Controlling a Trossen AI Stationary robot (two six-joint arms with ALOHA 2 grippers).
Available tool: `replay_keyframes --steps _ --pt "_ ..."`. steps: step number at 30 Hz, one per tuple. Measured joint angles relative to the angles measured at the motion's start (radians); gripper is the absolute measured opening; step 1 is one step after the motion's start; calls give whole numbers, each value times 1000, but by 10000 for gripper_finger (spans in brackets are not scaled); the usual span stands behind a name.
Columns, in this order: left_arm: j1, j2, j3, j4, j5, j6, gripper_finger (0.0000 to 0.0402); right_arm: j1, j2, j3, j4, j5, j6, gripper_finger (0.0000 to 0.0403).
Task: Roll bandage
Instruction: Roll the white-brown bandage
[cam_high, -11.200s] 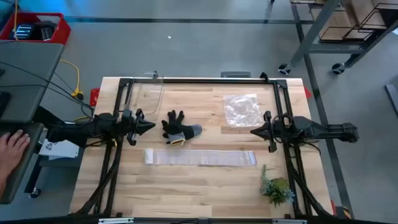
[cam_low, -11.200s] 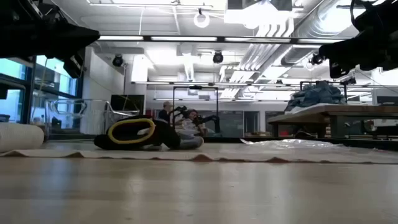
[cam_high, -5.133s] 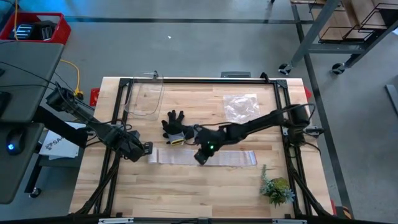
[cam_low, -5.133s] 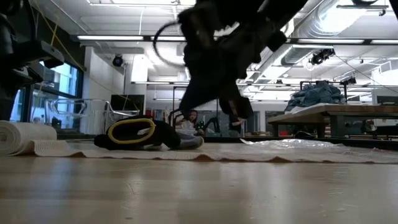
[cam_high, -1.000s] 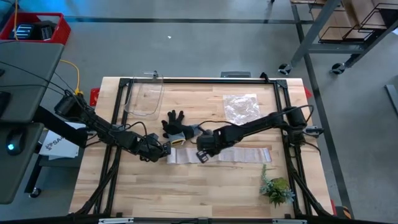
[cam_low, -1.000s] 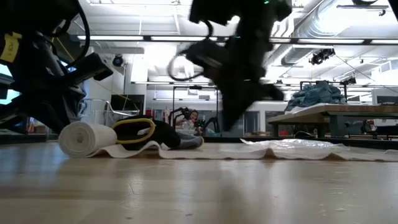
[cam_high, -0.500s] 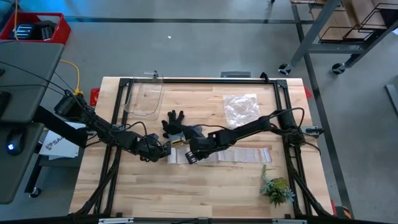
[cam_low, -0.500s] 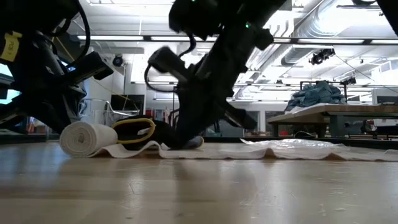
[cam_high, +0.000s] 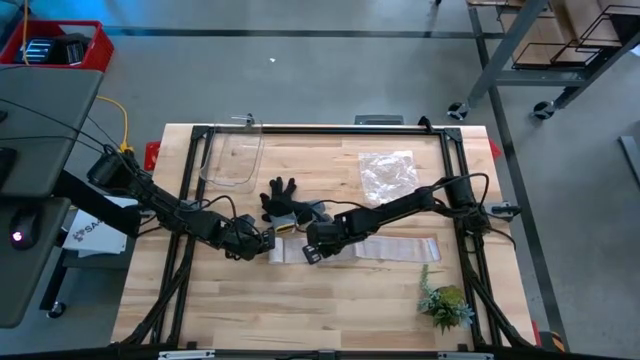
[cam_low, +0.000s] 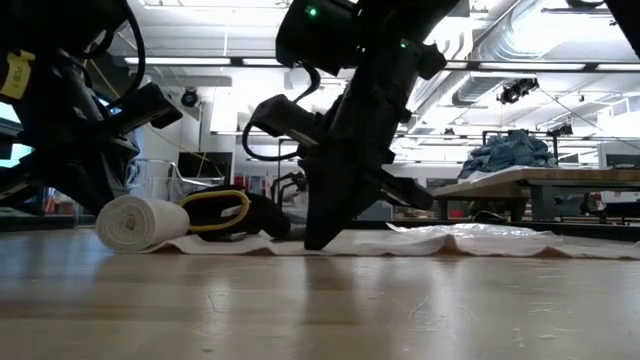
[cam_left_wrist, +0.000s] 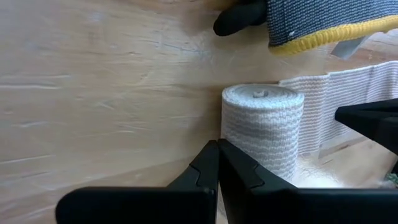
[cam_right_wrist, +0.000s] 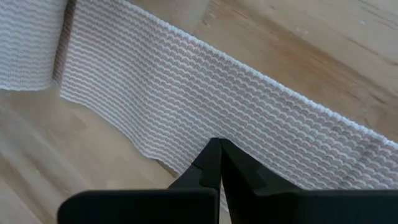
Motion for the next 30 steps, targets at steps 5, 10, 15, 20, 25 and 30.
replay_keyframes --steps 5,10,15,20,25,30 --pt "0 0 0 -1 0 4 0 0 0 0 -33 0 16 0" --pt "0 0 0 0 0 8 0 0 0 -1 -34 1 10 0" --pt "-1 0 0 1 10 10 0 0 1 -1 -44 5 9 0" --pt "-1 0 0 -3 23 10 0 0 1 -2 -58 9 7 0" --pt "-1 0 0 17 19 -6 0 0 1 -2 -58 9 7 0" --pt "0 0 0 25 11 -9 0 1 1 -3 -57 17 9 0"
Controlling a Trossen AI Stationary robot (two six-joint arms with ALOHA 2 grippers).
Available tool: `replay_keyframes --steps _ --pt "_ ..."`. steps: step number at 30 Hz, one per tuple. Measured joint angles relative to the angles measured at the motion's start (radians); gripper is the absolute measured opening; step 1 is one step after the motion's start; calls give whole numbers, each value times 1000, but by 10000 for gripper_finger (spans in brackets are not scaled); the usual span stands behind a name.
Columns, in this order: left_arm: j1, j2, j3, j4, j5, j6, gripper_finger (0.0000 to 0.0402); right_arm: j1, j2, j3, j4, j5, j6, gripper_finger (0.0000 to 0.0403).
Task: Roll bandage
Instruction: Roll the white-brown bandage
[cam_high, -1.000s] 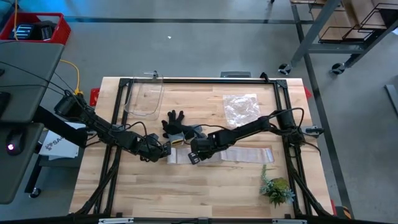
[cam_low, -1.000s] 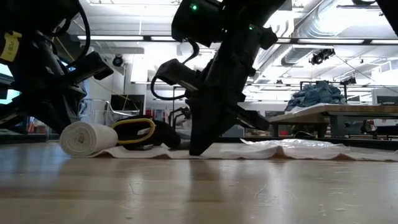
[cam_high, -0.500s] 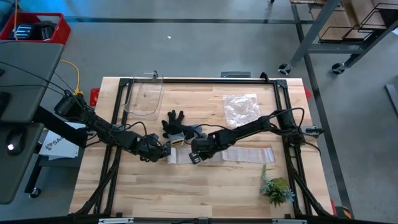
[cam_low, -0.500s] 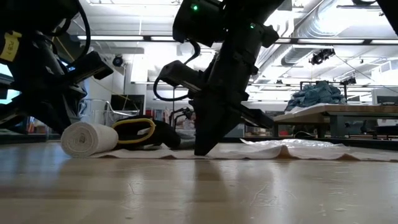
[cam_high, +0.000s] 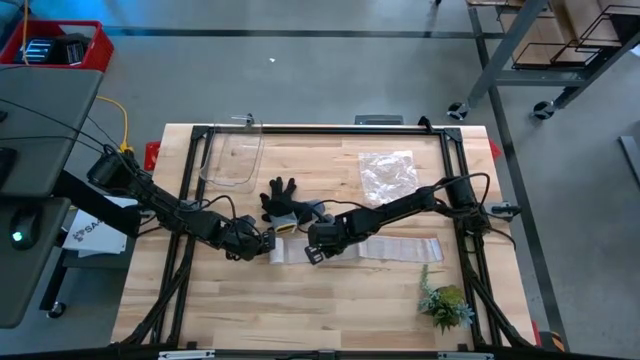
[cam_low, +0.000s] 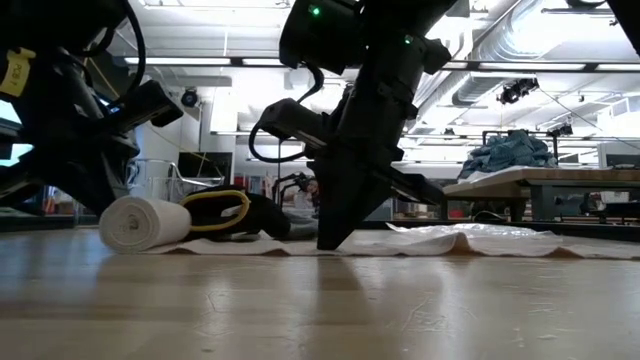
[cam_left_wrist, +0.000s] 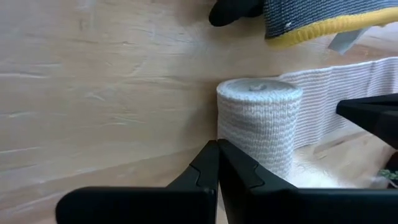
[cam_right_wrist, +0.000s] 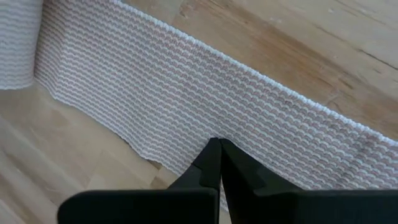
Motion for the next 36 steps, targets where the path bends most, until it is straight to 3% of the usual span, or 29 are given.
replay_keyframes --steps 27,36 --pt "50 3 1 166 -51 72 0 0 0 0 0 9 1 0" --pt "60 158 1 377 1 78 0 0 0 0 0 10 12 0"
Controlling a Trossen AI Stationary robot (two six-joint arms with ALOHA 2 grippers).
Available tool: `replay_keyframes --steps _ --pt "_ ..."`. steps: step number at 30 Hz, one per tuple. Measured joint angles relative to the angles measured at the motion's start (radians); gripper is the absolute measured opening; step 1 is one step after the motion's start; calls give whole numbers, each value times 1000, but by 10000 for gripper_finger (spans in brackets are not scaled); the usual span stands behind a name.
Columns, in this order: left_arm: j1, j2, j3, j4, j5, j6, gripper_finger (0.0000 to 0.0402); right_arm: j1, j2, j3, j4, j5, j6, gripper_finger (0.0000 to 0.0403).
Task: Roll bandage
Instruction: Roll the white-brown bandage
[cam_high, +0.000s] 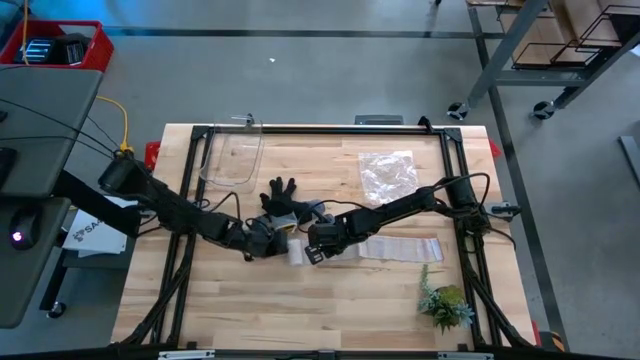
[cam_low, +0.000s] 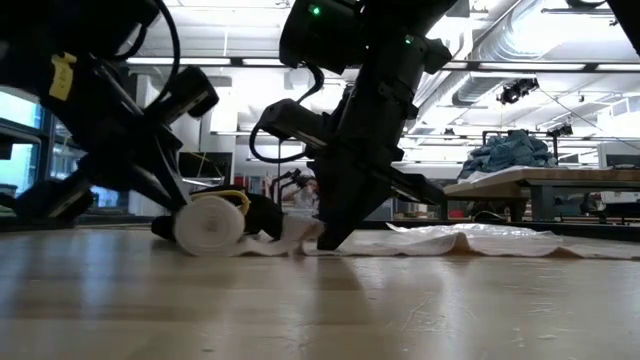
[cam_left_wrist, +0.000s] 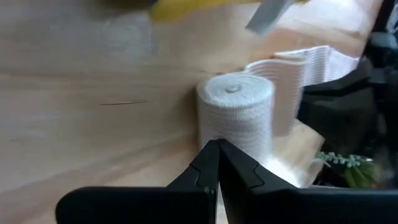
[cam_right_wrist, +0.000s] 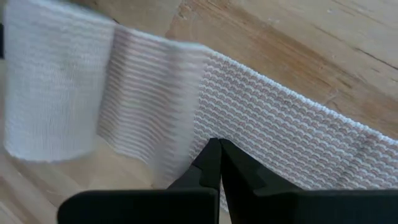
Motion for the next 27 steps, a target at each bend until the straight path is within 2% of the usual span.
replay_keyframes --steps 8,19,27 --pt "6 -31 0 23 -16 44 0 0 0 0 3 0 1 0" --pt "-3 -222 0 -200 -45 142 0 -1 3 -3 102 16 50 0" --pt "-4 -201 0 -186 -22 176 0 -5 6 -4 169 20 79 0"
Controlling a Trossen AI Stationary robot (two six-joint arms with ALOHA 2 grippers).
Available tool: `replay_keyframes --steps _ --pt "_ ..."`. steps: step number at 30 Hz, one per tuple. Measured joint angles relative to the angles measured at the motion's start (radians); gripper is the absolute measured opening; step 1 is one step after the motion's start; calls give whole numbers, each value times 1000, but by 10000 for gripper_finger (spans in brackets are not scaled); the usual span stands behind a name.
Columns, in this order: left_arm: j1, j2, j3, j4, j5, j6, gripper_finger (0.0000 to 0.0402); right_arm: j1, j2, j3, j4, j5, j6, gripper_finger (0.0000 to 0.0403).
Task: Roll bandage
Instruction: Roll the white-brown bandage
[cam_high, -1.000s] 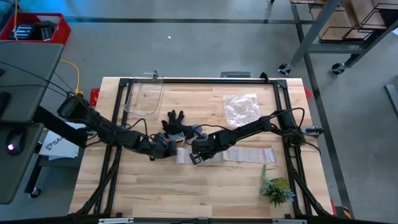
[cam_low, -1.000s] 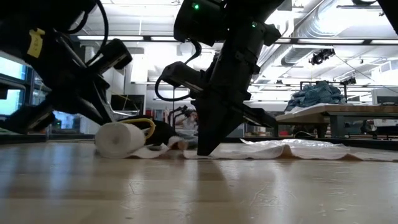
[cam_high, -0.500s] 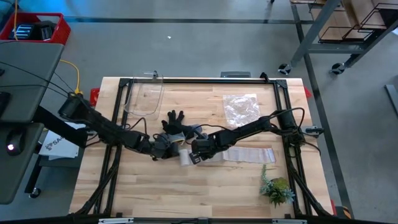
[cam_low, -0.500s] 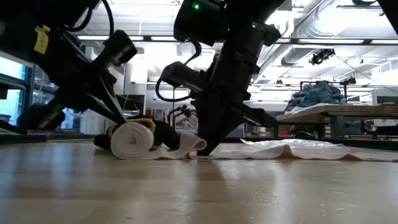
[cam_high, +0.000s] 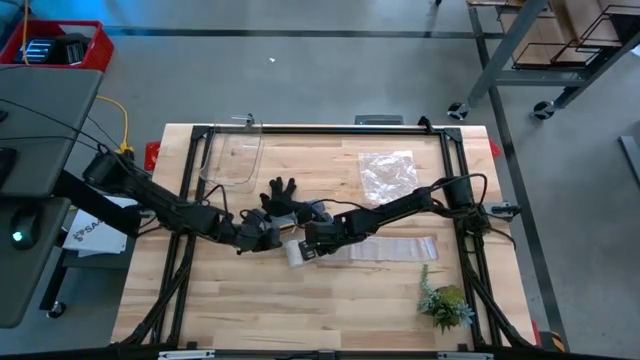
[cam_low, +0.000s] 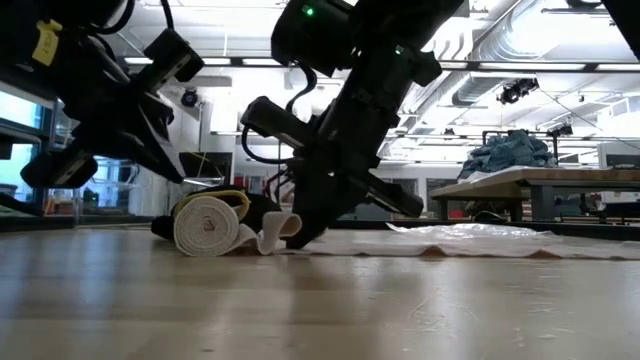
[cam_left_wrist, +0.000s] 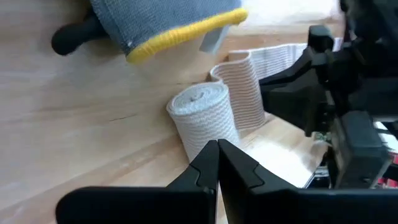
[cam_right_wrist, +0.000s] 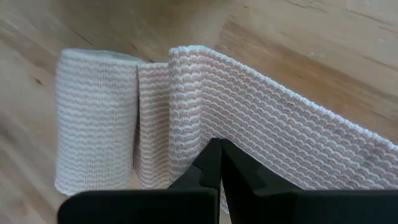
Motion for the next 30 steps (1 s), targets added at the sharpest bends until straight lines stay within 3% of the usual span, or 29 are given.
replay_keyframes --steps 8,16,30 --pt "10 130 0 246 13 26 0 -4 -4 4 -84 1 -31 0" --pt "10 246 0 351 35 0 0 -19 -5 4 -96 -35 -57 0" --pt "10 266 0 439 10 5 0 -26 -5 3 -93 -50 -57 0"
